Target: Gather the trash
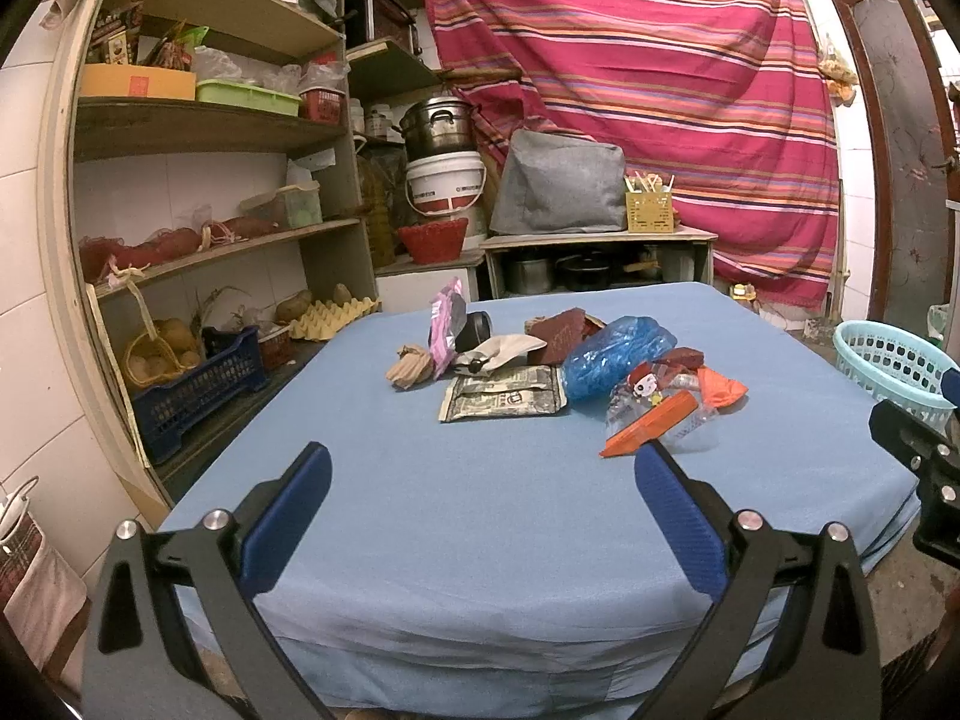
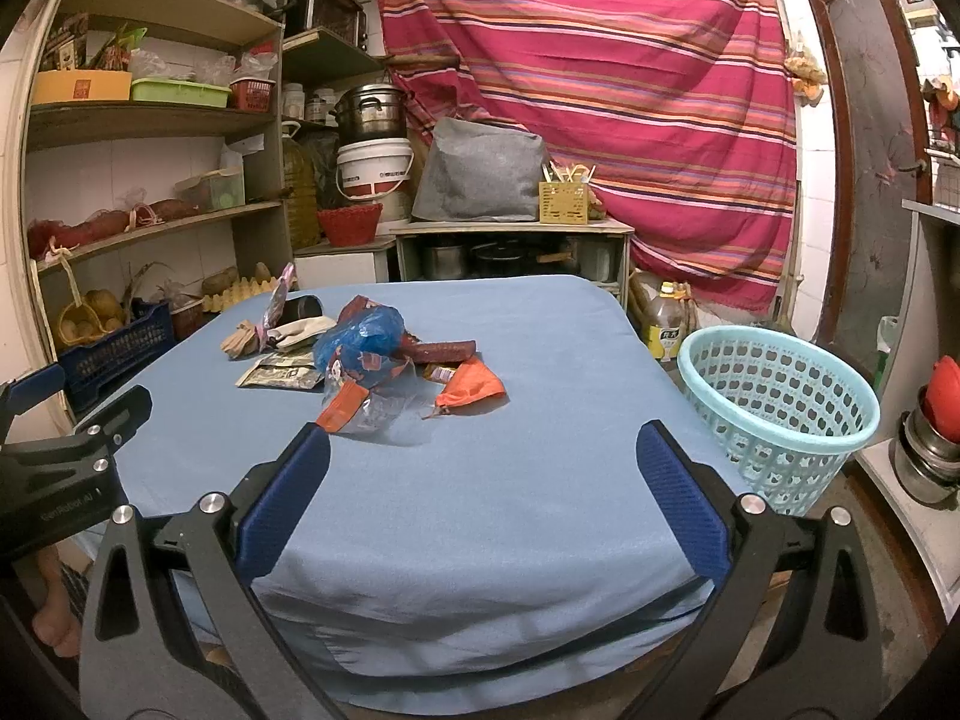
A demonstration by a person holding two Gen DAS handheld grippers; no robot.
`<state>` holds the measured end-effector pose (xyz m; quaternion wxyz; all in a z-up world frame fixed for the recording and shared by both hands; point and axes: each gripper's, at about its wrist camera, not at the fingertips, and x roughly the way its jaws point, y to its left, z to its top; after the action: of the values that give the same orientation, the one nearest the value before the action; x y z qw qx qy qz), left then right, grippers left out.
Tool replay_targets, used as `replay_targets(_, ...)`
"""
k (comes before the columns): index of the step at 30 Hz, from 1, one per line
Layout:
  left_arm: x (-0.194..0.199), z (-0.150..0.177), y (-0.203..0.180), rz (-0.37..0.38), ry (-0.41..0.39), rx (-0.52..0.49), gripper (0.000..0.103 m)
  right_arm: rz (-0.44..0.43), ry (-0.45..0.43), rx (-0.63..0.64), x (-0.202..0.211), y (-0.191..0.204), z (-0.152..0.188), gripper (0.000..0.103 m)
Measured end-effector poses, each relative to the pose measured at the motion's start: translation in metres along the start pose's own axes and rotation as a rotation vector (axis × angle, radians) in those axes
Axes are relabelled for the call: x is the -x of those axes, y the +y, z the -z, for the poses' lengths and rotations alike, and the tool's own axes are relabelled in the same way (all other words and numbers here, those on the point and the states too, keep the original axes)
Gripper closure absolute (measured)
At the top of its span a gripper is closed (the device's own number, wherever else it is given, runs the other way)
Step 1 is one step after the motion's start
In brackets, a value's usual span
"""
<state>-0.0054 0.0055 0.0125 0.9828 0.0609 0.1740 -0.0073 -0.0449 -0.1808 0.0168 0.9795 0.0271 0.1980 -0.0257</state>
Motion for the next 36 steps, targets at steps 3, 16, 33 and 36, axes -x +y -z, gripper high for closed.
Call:
replay_targets(3,0.0,0.0,-0.001,-0.001,0.0,-0.003,0.004,0.001,0.0,-0.001,0.001,0.001,0.0,0.004)
replay_targets(16,-0.001,0.0,-0.001,0.0,0.0,-0.003,0.004,0.005,-0.005,0.0,0.001,0.0,0.0,0.004)
replay_targets(33,-0.031,-0.02,-0.003,0.023,0.013,-0.031,0.004,0.025,-0.011,-0.02,-0.028,-0.009,-0.021,0.004)
replay_targets(36,-0.047,-0.026,-0.004,0.027,0.034,-0.035,0.004,0.045,-0.004,-0.015,-0.042,-0.01,-0.026,0.004)
